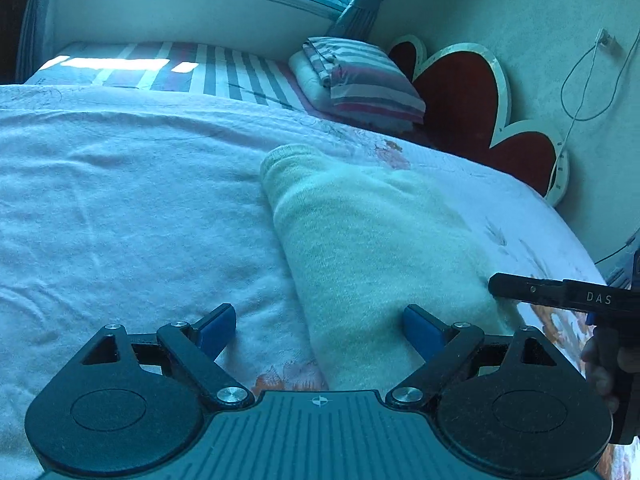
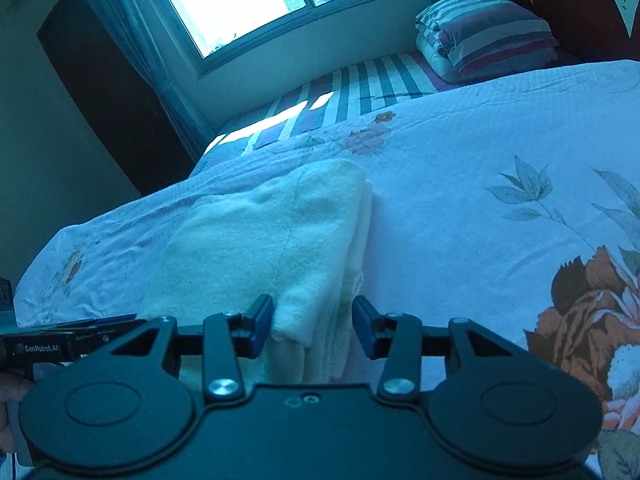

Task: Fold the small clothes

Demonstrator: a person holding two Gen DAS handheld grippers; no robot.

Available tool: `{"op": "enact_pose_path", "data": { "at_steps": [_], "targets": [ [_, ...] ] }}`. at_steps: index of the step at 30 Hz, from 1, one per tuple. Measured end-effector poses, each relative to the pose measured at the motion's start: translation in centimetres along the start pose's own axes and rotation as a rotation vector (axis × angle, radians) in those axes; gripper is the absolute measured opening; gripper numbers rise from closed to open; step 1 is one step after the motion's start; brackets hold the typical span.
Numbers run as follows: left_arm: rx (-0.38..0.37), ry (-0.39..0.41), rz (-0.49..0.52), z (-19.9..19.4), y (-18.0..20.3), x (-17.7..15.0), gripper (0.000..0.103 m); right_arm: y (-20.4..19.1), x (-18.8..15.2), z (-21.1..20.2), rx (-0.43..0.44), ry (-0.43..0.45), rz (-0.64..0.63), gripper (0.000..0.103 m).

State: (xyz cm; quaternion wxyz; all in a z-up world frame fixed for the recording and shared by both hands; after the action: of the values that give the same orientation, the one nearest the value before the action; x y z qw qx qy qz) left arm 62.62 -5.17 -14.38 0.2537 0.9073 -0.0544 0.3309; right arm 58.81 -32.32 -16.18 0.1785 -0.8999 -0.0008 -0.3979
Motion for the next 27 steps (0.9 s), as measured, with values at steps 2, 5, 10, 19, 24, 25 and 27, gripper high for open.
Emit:
{"op": "enact_pose_path", "data": {
  "at_steps": [2, 5, 10, 19, 24, 25, 27],
  "targets": [
    [-0.007, -0.025, -0.012, 1.0, -0.6, 0.0, 0.09, 0.4, 0.1, 0.5, -0.008, -0.004, 0.002, 0.045],
    [-0.011, -0.032, 0.001, 1.0, -0.4, 0.3, 0.09, 1.0, 0.0, 1.6, 0.001, -0.043, 0.017, 0.047],
    [-0.104, -0.041, -0.093, 0.2, -1.1, 0.4, 0.089, 2.4, 0.5, -0.5, 0.125, -0.005, 0.172, 0.046],
    [-0.295, -0.154, -0.231, 2.2, -1.5, -0.8, 0.073, 5.6, -1.6, 0.2, 0.289, -0.083, 0.421, 0.054],
    [-0.348, -0.157, -0.287, 3.0, -2.1, -0.7, 0.073, 6.0, -2.1, 0.7, 0.347, -0.093, 0.454, 0.06],
    [-0.352, -0.157, -0.285, 3.1, -2.0, -0.7, 0.073, 6.0, -2.1, 0.9, 0.353, -0.093, 0.456, 0.06],
    [-0.351, -0.157, -0.277, 3.5, -1.7, -0.6, 0.073, 5.9, -1.8, 1.3, 0.366, -0.107, 0.437, 0.061]
  ]
}}
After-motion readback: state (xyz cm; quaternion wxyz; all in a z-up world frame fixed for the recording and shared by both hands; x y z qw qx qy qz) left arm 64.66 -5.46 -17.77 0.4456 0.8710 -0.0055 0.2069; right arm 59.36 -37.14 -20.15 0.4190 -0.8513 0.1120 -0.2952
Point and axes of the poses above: each gripper's, at about its wrist camera, not at the fingertips, and z roughly the way its jaws point, y to its right, x to its top, the point moved 6 cm from there along z, roughly the way its jaws point, and after that the axes turned 5 degrees about -z, right-handed, at the moved point
